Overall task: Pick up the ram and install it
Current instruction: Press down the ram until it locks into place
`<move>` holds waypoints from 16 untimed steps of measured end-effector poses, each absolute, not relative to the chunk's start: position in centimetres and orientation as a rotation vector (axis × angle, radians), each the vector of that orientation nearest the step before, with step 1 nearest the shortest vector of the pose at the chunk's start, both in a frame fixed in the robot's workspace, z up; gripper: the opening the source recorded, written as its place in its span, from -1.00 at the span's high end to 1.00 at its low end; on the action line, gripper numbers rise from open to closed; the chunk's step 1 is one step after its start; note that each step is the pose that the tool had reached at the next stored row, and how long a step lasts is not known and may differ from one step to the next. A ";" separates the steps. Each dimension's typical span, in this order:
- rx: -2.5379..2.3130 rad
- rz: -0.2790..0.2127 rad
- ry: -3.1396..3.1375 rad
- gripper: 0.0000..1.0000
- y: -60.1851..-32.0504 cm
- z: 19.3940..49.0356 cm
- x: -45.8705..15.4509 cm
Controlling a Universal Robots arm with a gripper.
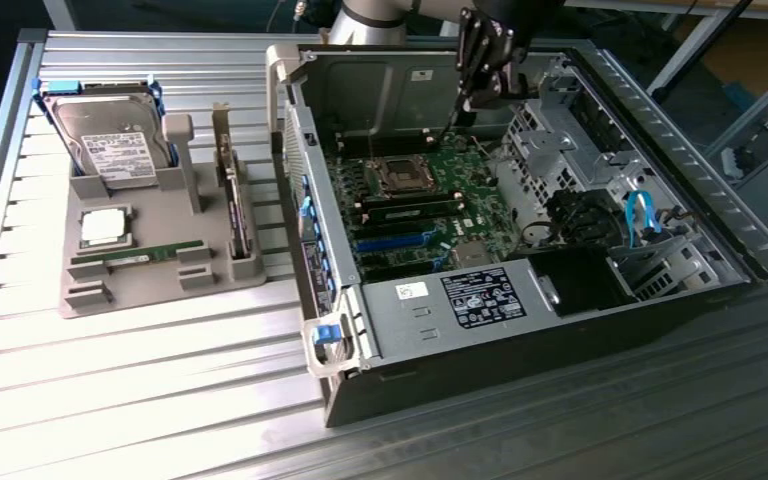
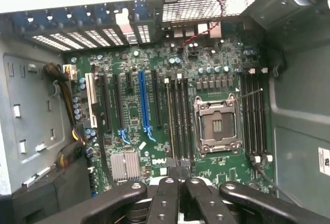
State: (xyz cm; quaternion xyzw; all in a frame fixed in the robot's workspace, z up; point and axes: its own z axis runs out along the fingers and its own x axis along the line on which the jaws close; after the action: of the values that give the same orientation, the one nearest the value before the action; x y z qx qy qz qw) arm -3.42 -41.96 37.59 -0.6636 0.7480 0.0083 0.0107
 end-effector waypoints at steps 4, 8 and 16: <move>-1.999 0.025 2.395 0.80 -42.0 37.6 -3.4; -1.895 0.023 2.477 0.80 -42.0 37.6 -3.4; -1.797 0.022 2.549 0.80 -42.0 37.6 -3.4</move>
State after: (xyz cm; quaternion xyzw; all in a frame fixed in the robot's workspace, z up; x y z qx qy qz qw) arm -3.42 -41.96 37.59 -0.5761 0.8172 0.0070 0.0116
